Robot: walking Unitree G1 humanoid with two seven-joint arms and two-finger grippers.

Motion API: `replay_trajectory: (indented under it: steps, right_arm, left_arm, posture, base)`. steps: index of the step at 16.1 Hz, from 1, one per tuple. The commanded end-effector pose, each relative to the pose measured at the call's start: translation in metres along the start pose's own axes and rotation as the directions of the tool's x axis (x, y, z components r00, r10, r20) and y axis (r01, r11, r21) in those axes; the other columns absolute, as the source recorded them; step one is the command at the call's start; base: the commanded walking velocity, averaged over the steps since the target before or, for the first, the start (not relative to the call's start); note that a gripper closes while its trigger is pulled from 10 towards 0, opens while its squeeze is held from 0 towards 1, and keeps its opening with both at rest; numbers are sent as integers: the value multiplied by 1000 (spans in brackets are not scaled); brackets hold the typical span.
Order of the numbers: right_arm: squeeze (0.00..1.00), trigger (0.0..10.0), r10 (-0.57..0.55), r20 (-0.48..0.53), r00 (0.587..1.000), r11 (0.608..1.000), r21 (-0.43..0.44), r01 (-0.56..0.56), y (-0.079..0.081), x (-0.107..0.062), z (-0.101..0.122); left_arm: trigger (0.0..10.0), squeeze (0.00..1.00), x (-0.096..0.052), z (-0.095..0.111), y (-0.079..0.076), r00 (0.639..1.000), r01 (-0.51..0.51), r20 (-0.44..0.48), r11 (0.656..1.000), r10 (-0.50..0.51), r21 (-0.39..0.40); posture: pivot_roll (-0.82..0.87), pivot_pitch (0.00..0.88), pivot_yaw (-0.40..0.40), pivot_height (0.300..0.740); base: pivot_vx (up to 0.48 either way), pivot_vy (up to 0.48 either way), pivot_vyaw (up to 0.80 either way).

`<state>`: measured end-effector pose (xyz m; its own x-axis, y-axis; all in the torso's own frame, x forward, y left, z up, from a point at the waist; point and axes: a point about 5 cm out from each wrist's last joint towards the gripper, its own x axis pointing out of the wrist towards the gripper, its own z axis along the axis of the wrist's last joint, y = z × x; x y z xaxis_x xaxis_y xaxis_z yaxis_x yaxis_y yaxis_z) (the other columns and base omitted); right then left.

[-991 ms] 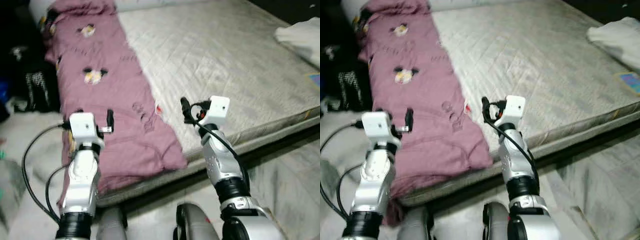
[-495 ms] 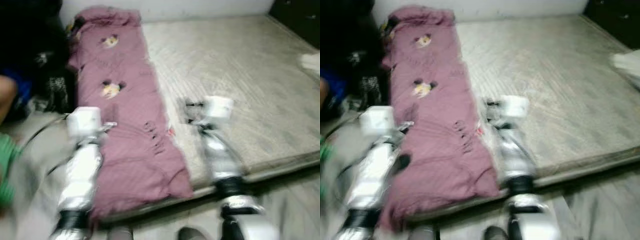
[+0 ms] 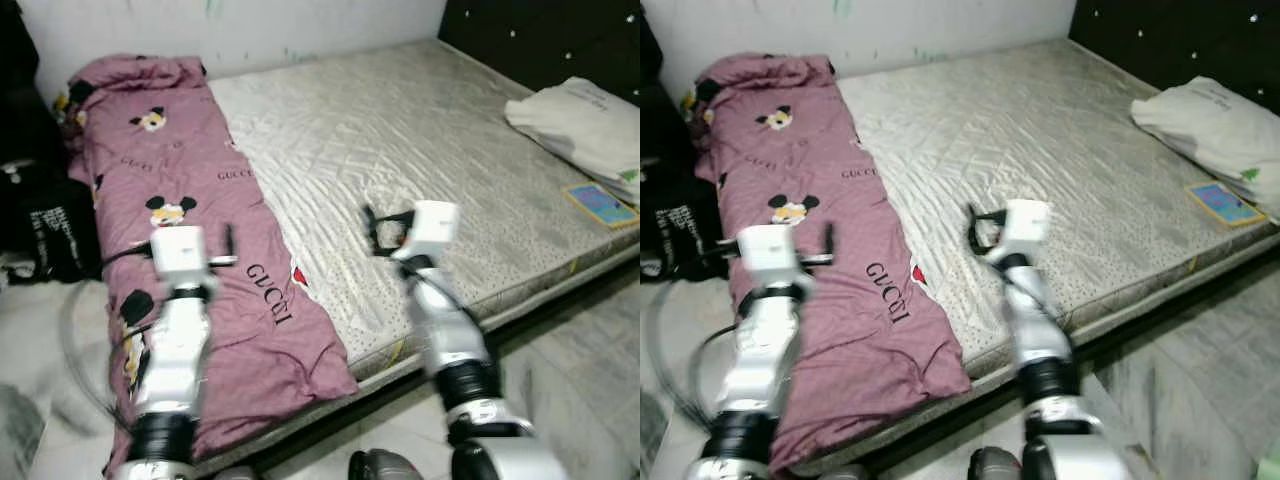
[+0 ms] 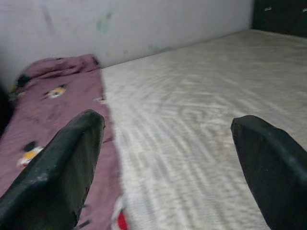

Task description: Clean up the room

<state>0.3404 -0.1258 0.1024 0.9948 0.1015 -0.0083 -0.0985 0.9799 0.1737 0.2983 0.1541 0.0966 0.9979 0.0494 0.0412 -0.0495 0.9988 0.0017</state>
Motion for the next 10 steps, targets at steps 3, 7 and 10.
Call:
replay_trajectory:
  steps: [3, 7, 10]
  right_arm:
    - [0, 10000, 16, 17, 1000, 1000, -18, -15, 6, 0, 3]
    - [0, 10000, 41, 23, 999, 997, -63, -40, 7, 1, 5]
    - [0, 10000, 49, 22, 999, 998, -30, -48, 10, 2, 5]
  left_arm:
    - [10000, 0, 1, 0, 5, 1000, -12, 4, 1000, 12, 15]
    - [10000, 0, 2, 3, 3, 1000, -5, 16, 1000, 5, 25]
    - [10000, 0, 3, 2, 4, 1000, -13, 12, 1000, 12, 16]
  posture:
    - [-45, 0, 2, 740]
    - [-47, 0, 1, 740]
    - [-45, 0, -3, 740]
  base:
    - [0, 0, 0]
    - [0, 0, 0]
    - [0, 0, 0]
